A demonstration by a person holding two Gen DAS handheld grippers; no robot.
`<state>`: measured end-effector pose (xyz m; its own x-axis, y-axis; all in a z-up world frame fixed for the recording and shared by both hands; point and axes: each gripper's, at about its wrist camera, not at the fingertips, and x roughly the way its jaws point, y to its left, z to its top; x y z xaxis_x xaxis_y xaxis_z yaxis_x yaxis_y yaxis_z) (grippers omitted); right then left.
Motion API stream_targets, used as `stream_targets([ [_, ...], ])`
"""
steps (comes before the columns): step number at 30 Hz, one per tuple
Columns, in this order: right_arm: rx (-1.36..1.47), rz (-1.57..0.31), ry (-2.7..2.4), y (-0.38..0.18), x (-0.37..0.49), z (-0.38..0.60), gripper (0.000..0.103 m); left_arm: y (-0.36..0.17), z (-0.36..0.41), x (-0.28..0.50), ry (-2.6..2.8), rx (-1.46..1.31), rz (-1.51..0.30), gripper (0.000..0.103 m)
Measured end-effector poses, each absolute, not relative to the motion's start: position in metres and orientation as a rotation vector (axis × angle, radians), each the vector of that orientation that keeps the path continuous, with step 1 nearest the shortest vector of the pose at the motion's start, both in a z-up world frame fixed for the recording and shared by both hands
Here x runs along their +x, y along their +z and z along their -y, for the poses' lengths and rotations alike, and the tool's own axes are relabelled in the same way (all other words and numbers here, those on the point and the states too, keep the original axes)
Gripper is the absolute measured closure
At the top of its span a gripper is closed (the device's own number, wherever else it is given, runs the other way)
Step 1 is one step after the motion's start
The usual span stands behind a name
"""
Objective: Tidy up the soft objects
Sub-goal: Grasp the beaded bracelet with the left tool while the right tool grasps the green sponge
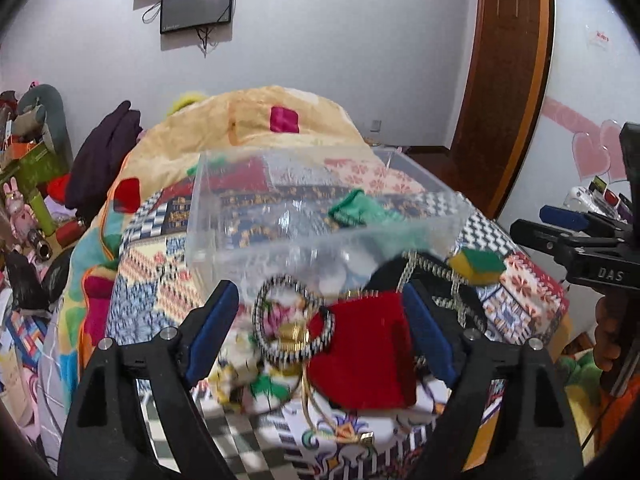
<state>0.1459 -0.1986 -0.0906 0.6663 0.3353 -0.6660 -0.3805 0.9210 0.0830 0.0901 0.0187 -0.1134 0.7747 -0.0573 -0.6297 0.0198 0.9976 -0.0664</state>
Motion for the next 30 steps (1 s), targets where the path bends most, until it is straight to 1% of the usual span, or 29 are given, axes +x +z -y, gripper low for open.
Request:
stream_targets([
  [5, -0.038, -0.814, 0.387, -0.118, 0.150, 0.209, 0.015, -0.127, -0.015, 0.084, -0.063, -0.038, -0.704, 0.045],
  [6, -0.031, -0.829, 0.389, -0.123, 0.151, 0.211, 0.016, -0.130, -0.016, 0.084, -0.068, -0.041, -0.707, 0.047],
  [8, -0.022, -0.848, 0.390, -0.130, 0.151, 0.214, 0.016, -0.134, -0.017, 0.084, -0.073, -0.045, -0.716, 0.056],
  [10, -0.014, -0.856, 0.393, -0.135, 0.153, 0.214, 0.016, -0.139, -0.018, 0.083, -0.073, -0.044, -0.725, 0.063],
  [12, -0.006, -0.865, 0.400, -0.139, 0.157, 0.214, 0.016, -0.143, -0.020, 0.083, -0.060, -0.039, -0.731, 0.067],
  [14, -0.008, -0.873, 0.400, -0.143, 0.157, 0.213, 0.016, -0.148, -0.024, 0.082, -0.049, -0.050, -0.734, 0.074],
  [16, -0.013, -0.889, 0.392, -0.148, 0.158, 0.213, 0.022, -0.151, -0.030, 0.082, -0.049, -0.076, -0.741, 0.076],
  [18, -0.001, -0.921, 0.401, -0.155, 0.163, 0.213, 0.036, -0.152, -0.035, 0.081, -0.055, -0.106, -0.741, 0.078],
  [19, 0.002, -0.930, 0.404, -0.157, 0.163, 0.213, 0.039, -0.152, -0.037, 0.081, -0.058, -0.117, -0.739, 0.080],
  [20, 0.006, -0.938, 0.406, -0.159, 0.163, 0.214, 0.047, -0.151, -0.039, 0.080, -0.059, -0.121, -0.736, 0.082],
  [21, 0.009, -0.948, 0.409, -0.161, 0.164, 0.214, 0.052, -0.150, -0.039, 0.079, -0.058, -0.121, -0.730, 0.083],
  [23, 0.016, -0.956, 0.414, -0.163, 0.165, 0.215, 0.070, -0.148, -0.040, 0.077, -0.060, -0.126, -0.720, 0.086],
  [24, 0.019, -0.953, 0.412, -0.163, 0.164, 0.216, 0.074, -0.146, -0.040, 0.077, -0.062, -0.128, -0.717, 0.090],
  [25, 0.024, -0.950, 0.416, -0.162, 0.163, 0.217, 0.075, -0.144, -0.041, 0.075, -0.066, -0.130, -0.713, 0.093],
  [26, 0.030, -0.949, 0.422, -0.161, 0.162, 0.218, 0.079, -0.142, -0.041, 0.074, -0.070, -0.134, -0.708, 0.093],
  [28, 0.032, -0.939, 0.422, -0.159, 0.161, 0.218, 0.081, -0.137, -0.042, 0.071, -0.081, -0.144, -0.693, 0.094],
  [30, 0.028, -0.927, 0.424, -0.156, 0.158, 0.218, 0.082, -0.132, -0.042, 0.068, -0.089, -0.149, -0.678, 0.097],
])
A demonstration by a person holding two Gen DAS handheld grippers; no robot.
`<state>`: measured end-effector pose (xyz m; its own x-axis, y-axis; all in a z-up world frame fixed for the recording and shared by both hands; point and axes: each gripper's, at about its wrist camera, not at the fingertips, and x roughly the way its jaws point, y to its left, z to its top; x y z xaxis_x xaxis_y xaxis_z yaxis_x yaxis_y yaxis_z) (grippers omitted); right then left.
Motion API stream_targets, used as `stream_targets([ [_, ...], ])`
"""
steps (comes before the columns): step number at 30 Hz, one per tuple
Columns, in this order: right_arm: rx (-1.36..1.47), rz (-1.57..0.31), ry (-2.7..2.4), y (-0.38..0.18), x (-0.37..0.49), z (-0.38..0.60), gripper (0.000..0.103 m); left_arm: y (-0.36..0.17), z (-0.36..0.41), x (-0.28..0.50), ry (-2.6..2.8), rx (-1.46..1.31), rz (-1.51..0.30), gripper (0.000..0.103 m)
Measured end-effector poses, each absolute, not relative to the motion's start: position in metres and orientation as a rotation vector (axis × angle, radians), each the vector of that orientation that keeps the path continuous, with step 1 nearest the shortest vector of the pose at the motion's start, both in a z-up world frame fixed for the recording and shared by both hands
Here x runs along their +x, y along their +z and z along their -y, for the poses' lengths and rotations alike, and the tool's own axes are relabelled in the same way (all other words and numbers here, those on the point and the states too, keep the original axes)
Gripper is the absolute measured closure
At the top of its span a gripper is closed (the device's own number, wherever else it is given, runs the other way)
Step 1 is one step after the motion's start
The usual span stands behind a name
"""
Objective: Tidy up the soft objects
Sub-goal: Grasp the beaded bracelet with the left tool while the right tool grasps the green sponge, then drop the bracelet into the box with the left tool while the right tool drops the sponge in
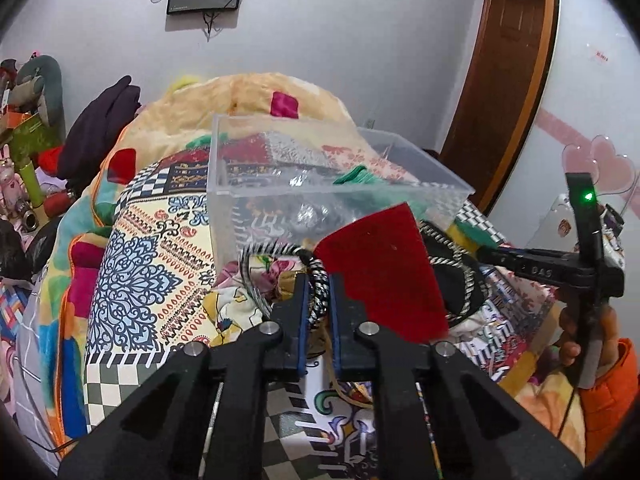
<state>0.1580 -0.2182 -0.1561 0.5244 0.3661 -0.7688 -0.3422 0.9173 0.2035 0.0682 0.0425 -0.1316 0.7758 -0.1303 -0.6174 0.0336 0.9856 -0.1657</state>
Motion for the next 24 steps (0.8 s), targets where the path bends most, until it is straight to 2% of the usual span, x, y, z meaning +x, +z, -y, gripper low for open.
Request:
stream_targets([
  [15, 0.030, -0.778, 0.479, -0.110, 0.135, 0.217, 0.090, -0.098, -0.041, 0.051, -0.087, -0.144, -0.581, 0.097],
  [24, 0.048, -0.682, 0.547, -0.077, 0.127, 0.206, 0.090, -0.073, -0.045, 0.060, -0.072, -0.140, -0.519, 0.097],
])
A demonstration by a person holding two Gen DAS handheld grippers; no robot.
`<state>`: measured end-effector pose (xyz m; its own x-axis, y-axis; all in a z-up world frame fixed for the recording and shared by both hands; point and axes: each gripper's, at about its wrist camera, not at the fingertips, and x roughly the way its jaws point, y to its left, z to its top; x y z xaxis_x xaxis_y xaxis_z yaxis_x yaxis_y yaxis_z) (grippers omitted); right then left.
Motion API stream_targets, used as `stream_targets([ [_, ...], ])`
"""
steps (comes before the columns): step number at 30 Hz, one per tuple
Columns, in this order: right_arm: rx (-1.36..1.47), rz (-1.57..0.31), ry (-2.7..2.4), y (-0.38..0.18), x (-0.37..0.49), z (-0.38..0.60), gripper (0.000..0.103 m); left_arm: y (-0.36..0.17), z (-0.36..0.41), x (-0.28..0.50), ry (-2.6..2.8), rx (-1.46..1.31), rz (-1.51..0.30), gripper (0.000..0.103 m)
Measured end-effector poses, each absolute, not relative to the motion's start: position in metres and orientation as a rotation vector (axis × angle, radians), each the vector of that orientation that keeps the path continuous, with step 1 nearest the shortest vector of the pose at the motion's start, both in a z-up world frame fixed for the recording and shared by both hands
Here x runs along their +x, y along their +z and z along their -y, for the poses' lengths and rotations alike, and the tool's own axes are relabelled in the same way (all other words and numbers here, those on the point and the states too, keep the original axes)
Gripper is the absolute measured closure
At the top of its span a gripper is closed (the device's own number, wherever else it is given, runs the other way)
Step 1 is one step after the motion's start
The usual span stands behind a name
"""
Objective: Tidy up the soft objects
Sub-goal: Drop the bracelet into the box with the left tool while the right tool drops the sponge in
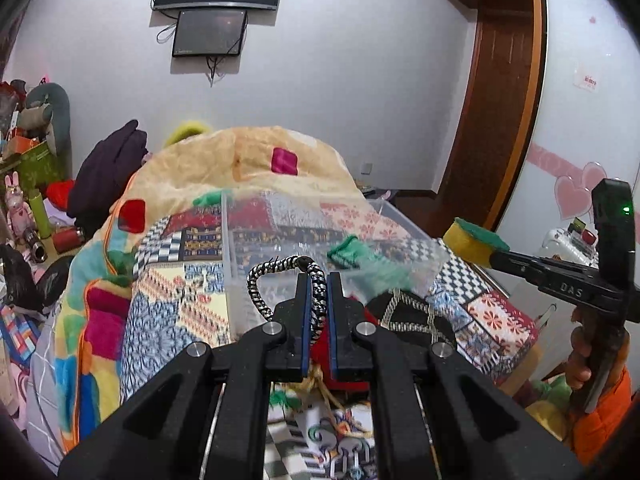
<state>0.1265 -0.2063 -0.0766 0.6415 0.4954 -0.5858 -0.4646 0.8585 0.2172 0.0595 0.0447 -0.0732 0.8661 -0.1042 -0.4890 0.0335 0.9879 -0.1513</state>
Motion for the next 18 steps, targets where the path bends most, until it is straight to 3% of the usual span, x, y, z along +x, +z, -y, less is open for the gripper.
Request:
stream_targets([
  [8, 0.008, -0.634, 0.603, -0.060, 0.136, 0.169, 0.090, -0.059, -0.043, 0.096, -0.066, -0.120, -0.502, 0.097],
  [18, -0.003, -0.719, 0.625, -0.079, 0.179, 0.129, 0.090, -0.086, -0.046, 0.154, -0.051, -0.100, -0.654, 0.097],
])
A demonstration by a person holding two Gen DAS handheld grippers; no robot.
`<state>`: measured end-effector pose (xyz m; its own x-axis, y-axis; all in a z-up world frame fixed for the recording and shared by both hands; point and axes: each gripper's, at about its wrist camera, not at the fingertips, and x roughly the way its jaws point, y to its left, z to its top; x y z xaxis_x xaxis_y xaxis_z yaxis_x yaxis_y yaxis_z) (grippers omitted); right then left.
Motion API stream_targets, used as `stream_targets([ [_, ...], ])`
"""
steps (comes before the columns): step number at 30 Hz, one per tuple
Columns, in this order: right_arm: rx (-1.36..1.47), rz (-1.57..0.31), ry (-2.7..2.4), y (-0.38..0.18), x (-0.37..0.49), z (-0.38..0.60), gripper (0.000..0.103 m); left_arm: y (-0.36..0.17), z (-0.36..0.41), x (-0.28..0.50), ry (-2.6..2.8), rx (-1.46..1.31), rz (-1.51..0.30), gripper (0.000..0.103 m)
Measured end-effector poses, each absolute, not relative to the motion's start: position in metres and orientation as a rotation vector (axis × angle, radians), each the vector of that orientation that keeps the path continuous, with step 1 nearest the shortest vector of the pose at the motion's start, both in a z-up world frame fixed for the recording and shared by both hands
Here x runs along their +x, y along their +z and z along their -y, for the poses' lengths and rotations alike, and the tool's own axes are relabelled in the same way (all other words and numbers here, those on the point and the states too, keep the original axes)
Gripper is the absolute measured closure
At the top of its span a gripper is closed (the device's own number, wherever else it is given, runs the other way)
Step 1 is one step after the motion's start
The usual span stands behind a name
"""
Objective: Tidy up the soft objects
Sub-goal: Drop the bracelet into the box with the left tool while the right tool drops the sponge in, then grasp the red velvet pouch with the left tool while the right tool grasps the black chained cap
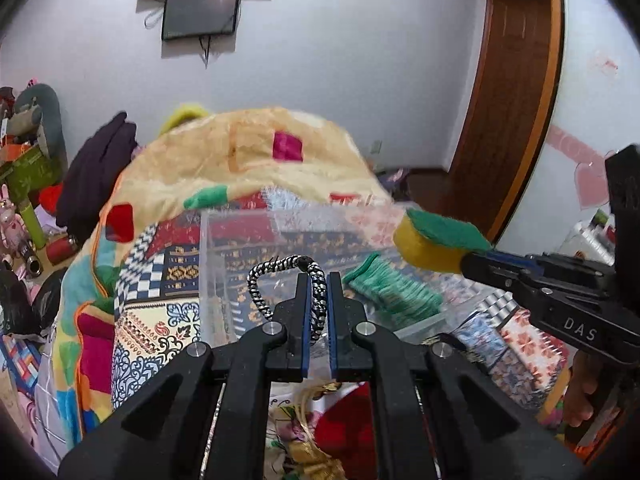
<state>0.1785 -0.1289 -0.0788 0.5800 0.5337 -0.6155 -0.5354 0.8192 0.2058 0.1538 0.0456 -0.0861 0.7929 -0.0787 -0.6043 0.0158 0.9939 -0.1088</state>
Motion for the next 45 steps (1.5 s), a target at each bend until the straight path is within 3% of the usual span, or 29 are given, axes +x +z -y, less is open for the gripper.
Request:
stream_targets([
  [12, -0.096, -0.825, 0.601, -0.109, 0.195, 0.104, 0.088, -0.114, -0.045, 0.178, -0.058, -0.115, -0.778, 0.095],
  [16, -0.114, -0.820, 0.585, -0.109, 0.195, 0.108, 0.085, -0.112, -0.047, 0.175, -0.062, -0.131, -0.771, 0.084],
  [20, -0.103, -0.805, 0.575, -0.104, 0.194, 0.116, 0.066, -0.102, -0.046, 0.165, -0.072, -0.130, -0.742, 0.075],
  [25, -0.086, -0.774, 0.578, -0.092, 0.184, 0.128, 0.060, -0.083, -0.041, 0.145, -0.084, -0.116, -0.684, 0.058],
  [32, -0.072, -0.680, 0.574, -0.071, 0.156, 0.145, 0.039, -0.067, -0.030, 0.111, -0.090, -0.092, -0.630, 0.038],
  [45, -0.058, -0.759, 0.597, -0.100, 0.128, 0.162, 0.037, -0.124, -0.015, 0.080, -0.105, -0.109, -0.735, 0.033],
])
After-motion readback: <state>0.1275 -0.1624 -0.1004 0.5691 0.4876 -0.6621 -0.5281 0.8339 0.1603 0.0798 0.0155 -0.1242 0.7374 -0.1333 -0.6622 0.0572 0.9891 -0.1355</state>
